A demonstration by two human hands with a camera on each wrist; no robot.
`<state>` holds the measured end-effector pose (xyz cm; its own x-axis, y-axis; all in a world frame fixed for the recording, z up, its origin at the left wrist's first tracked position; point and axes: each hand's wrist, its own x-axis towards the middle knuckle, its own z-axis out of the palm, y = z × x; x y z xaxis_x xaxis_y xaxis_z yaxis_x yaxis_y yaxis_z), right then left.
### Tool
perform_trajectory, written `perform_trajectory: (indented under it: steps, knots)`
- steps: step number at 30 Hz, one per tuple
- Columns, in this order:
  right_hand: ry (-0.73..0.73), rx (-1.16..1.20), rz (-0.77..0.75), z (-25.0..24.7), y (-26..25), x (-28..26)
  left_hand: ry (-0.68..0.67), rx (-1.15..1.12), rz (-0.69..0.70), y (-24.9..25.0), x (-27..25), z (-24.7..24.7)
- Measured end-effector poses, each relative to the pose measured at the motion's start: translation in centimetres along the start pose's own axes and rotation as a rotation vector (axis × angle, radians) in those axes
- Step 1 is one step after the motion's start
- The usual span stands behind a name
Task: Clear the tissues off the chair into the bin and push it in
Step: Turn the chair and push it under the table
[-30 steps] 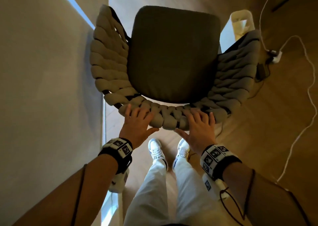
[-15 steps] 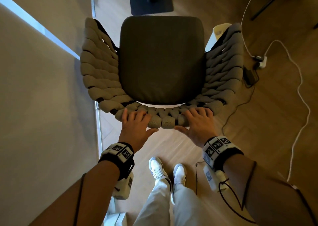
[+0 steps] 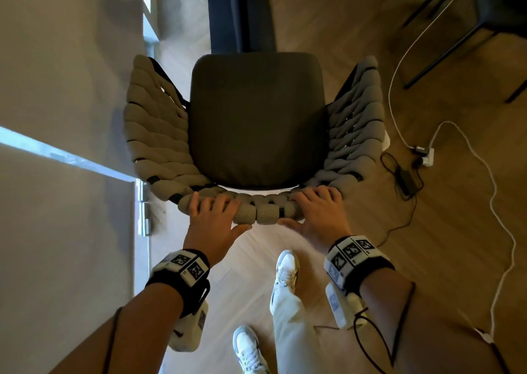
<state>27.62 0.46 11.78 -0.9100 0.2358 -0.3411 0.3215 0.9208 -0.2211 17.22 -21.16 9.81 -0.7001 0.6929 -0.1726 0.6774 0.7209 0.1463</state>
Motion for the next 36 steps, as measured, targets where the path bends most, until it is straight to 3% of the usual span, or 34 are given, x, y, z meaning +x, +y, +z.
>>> perform_trajectory:
  steps: [11,36]
  knots:
    - [-0.01,-0.003,-0.056,-5.6,5.8,12.6,-0.025,-0.009,-0.094,0.8,12.9,-2.7]
    - [0.126,-0.016,-0.159,-11.8,9.9,30.5,-0.039,-0.023,-0.115,-4.0,30.7,-5.2]
